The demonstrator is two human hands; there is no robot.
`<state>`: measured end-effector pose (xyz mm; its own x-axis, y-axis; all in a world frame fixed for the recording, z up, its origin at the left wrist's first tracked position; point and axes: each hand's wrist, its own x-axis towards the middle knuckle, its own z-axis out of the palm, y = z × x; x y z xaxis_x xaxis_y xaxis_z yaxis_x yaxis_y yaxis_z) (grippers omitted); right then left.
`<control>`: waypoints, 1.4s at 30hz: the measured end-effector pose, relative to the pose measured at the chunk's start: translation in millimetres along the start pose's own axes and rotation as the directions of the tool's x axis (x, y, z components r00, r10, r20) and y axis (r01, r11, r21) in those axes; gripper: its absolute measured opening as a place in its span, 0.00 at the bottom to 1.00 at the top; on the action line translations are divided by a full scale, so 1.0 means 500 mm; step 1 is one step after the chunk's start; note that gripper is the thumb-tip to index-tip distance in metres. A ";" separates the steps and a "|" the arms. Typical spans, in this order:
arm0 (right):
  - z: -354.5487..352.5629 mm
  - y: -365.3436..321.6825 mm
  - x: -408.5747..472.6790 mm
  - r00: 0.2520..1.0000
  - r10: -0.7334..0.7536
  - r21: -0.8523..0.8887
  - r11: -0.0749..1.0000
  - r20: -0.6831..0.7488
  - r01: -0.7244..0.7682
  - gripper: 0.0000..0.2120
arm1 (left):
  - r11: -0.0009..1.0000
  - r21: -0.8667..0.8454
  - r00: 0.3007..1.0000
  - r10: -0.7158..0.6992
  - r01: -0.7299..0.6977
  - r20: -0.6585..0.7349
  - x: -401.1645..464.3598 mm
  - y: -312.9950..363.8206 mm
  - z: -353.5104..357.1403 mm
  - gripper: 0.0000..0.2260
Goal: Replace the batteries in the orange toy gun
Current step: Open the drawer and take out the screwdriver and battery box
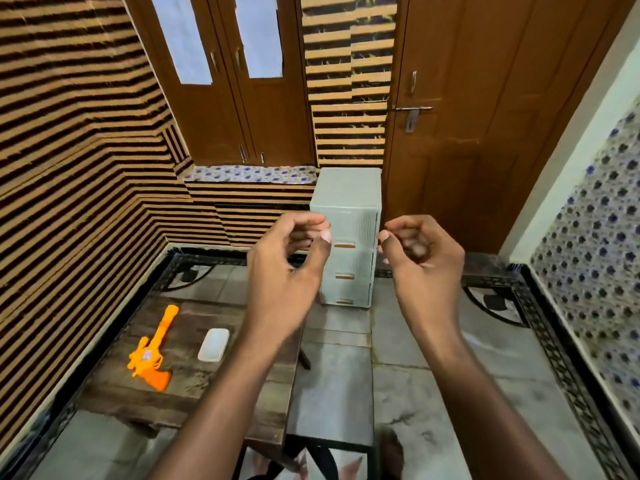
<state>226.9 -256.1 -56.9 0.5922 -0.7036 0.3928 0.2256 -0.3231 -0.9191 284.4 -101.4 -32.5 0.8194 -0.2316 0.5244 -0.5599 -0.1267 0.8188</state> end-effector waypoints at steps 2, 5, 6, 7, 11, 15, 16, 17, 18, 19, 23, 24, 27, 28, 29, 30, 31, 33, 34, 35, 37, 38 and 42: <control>0.037 0.068 0.080 1.000 0.005 0.009 1.000 0.016 -0.005 0.04 | 1.000 0.009 1.000 -0.012 0.012 -0.001 0.070 -0.064 0.045 0.07; 0.085 0.156 0.202 0.999 0.005 0.027 1.000 0.046 -0.006 0.05 | 0.999 0.021 0.999 -0.045 0.045 0.006 0.174 -0.153 0.118 0.07; 0.098 0.183 0.243 0.998 0.001 0.026 1.000 0.060 -0.003 0.05 | 0.998 0.030 0.998 -0.058 0.057 0.009 0.209 -0.183 0.142 0.07; 0.111 0.208 0.282 0.997 0.004 0.016 1.000 0.077 -0.005 0.05 | 0.996 0.041 0.997 -0.082 0.082 0.009 0.243 -0.210 0.164 0.07; 0.180 0.328 0.458 0.985 0.043 -0.048 0.998 0.168 -0.035 0.05 | 0.973 0.025 0.973 -0.229 0.229 -0.022 0.384 -0.329 0.263 0.07; 0.254 0.444 0.576 0.962 0.140 -0.087 0.989 0.236 -0.122 0.04 | 0.939 0.021 0.938 -0.343 0.344 -0.047 0.470 -0.442 0.329 0.06; 0.279 0.486 0.607 0.948 0.181 -0.108 0.982 0.261 -0.158 0.03 | 0.927 0.026 0.927 -0.373 0.374 -0.042 0.493 -0.484 0.346 0.06; 0.299 0.519 0.630 0.932 0.225 -0.133 0.972 0.283 -0.194 0.03 | 0.917 0.034 0.917 -0.396 0.397 -0.036 0.512 -0.515 0.357 0.07; 0.315 0.549 0.648 0.916 0.266 -0.156 0.961 0.301 -0.227 0.03 | 0.909 0.043 0.910 -0.414 0.415 -0.029 0.532 -0.545 0.365 0.08; 0.336 0.592 0.669 0.899 0.307 -0.187 0.948 0.313 -0.259 0.03 | 0.898 0.051 0.899 -0.437 0.437 -0.019 0.556 -0.587 0.375 0.08; 0.404 0.743 0.727 0.833 0.428 -0.337 0.888 0.351 -0.314 0.02 | 0.873 0.125 0.879 -0.477 0.471 0.019 0.633 -0.740 0.398 0.09; 0.424 0.783 0.738 0.813 0.464 -0.375 0.866 0.352 -0.331 0.02 | 0.861 0.151 0.868 -0.495 0.485 0.039 0.654 -0.785 0.403 0.09; 0.487 0.892 0.759 0.775 0.532 -0.458 0.814 0.341 -0.358 0.03 | 0.831 0.254 0.832 -0.537 0.494 0.138 0.716 -0.909 0.421 0.15; 0.495 0.903 0.761 0.774 0.523 -0.480 0.814 0.357 -0.328 0.03 | 0.835 0.274 0.828 -0.531 0.477 0.177 0.732 -0.920 0.426 0.18; 0.516 0.942 0.766 0.766 0.525 -0.510 0.804 0.371 -0.305 0.04 | 0.839 0.292 0.823 -0.525 0.459 0.216 0.753 -0.961 0.438 0.21; 0.529 0.964 0.773 0.758 0.525 -0.534 0.798 0.387 -0.281 0.06 | 0.850 0.310 0.824 -0.505 0.425 0.256 0.774 -0.981 0.449 0.23; 0.545 0.992 0.779 0.748 0.526 -0.557 0.791 0.406 -0.254 0.09 | 0.864 0.337 0.830 -0.473 0.373 0.294 0.792 -1.008 0.462 0.25; 0.574 1.057 0.787 0.710 0.549 -0.625 0.756 0.442 -0.195 0.14 | 0.863 0.420 0.821 -0.444 0.283 0.360 0.821 -1.072 0.488 0.27; 0.585 1.096 0.788 0.685 0.574 -0.656 0.732 0.448 -0.183 0.16 | 0.850 0.470 0.805 -0.444 0.240 0.393 0.831 -1.112 0.504 0.29; 0.593 1.126 0.790 0.659 0.600 -0.687 0.707 0.454 -0.170 0.18 | 0.835 0.518 0.795 -0.438 0.186 0.419 0.839 -1.146 0.516 0.30; 0.610 1.185 0.794 0.593 0.649 -0.740 0.661 0.477 -0.128 0.21 | 0.789 0.611 0.782 -0.420 0.064 0.461 0.849 -1.214 0.537 0.32; 0.618 1.215 0.796 0.560 0.663 -0.758 0.646 0.497 -0.093 0.23 | 0.758 0.653 0.780 -0.412 0.005 0.472 0.851 -1.244 0.547 0.32; 0.638 1.335 0.784 0.443 0.710 -0.796 0.606 0.548 0.014 0.28 | 0.692 0.710 0.744 -0.407 -0.128 0.530 0.833 -1.334 0.576 0.29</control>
<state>856.3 -545.8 -526.9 0.8464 -0.1944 -0.4959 -0.4705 -0.7091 -0.5252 963.6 -391.3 -427.5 0.7719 -0.6322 -0.0672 -0.5797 -0.7433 0.3339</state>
